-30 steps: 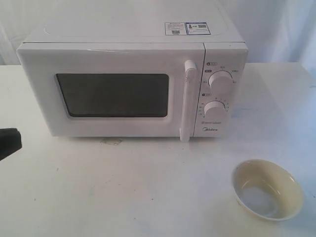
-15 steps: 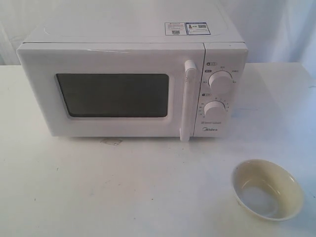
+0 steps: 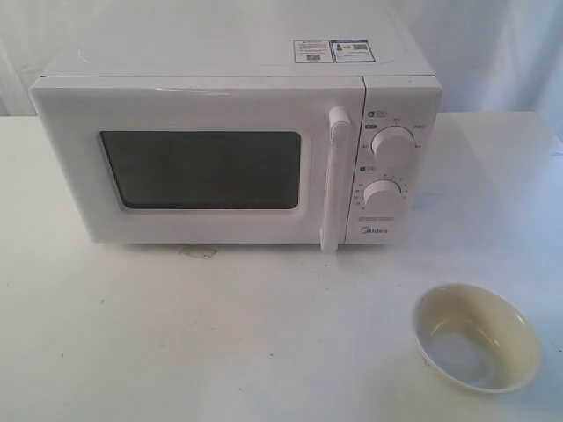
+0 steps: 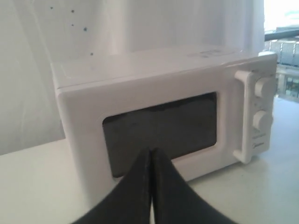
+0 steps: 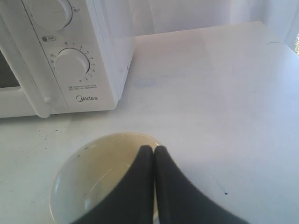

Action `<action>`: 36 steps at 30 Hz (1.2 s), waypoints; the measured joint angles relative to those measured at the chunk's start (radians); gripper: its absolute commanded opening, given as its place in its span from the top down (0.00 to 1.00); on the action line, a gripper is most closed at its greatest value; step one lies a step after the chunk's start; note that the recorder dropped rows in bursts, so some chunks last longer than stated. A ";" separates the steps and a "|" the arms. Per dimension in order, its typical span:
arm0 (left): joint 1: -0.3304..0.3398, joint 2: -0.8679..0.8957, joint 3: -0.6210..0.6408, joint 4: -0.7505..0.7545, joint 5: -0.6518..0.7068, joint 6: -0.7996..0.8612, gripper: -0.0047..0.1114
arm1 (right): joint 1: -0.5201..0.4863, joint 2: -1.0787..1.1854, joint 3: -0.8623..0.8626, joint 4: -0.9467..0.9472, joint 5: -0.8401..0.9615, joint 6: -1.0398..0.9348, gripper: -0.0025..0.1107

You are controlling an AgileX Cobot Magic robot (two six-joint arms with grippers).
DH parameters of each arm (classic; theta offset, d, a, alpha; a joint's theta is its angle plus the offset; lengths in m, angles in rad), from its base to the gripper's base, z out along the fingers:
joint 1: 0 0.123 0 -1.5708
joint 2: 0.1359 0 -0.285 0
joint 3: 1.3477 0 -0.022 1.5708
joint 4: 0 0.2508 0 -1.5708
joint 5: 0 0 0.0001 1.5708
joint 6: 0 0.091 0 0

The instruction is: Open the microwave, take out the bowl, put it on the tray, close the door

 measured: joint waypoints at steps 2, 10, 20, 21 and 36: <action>0.002 0.000 0.000 0.173 -0.007 -0.162 0.96 | 0.000 0.000 0.000 0.000 0.000 0.000 0.98; 0.072 0.000 0.000 0.915 0.036 -0.959 0.96 | 0.000 0.000 0.000 0.000 0.000 0.000 0.98; 0.089 -0.004 0.076 1.039 0.050 -1.061 0.96 | 0.000 0.000 0.000 0.000 0.000 0.000 0.98; 0.089 -0.003 0.101 1.039 0.027 -1.061 0.96 | 0.000 0.000 0.000 0.000 0.000 0.000 0.98; 0.089 -0.003 0.199 1.039 0.016 -1.069 0.96 | 0.000 0.000 0.000 0.000 0.000 0.000 0.98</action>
